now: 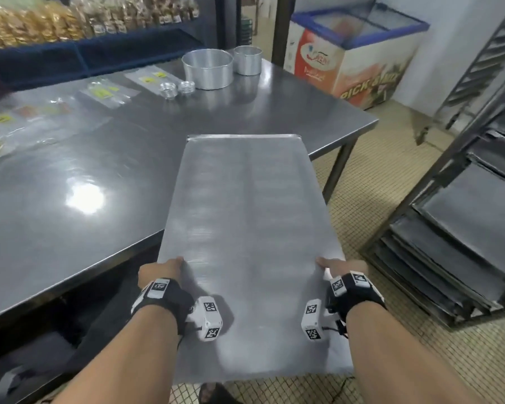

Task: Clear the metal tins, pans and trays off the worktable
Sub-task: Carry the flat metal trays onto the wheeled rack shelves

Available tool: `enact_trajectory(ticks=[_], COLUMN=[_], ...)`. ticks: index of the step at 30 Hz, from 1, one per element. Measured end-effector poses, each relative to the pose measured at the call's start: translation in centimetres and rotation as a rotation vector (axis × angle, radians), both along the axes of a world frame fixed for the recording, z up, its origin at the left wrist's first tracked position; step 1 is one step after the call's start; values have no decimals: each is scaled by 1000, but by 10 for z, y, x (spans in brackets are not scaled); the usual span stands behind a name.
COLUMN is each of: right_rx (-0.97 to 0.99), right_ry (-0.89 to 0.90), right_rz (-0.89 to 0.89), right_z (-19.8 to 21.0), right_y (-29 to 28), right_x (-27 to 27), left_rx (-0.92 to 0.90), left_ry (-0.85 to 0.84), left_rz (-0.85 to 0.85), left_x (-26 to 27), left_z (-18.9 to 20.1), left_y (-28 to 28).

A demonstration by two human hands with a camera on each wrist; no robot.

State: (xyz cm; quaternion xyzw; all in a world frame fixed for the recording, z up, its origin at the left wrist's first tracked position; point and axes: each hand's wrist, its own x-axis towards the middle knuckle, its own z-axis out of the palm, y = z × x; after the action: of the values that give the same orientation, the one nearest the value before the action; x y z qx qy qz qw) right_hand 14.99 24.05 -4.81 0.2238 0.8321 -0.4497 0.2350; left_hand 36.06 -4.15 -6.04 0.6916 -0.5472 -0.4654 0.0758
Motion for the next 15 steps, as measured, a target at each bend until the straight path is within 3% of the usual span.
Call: enact_trajectory(ticks=[7,15], right_rx=[-44,-85], right_ry=[44,228], right_rz=[-286,-604], right_z=[31,78], right_y=[111,226], right_x=[25,75], left_rx=[-10,-8], left_ry=[116,223], left_rz=[-146,-317], left_x=[-50,-88], left_z=[27,62], left_y=[71,165])
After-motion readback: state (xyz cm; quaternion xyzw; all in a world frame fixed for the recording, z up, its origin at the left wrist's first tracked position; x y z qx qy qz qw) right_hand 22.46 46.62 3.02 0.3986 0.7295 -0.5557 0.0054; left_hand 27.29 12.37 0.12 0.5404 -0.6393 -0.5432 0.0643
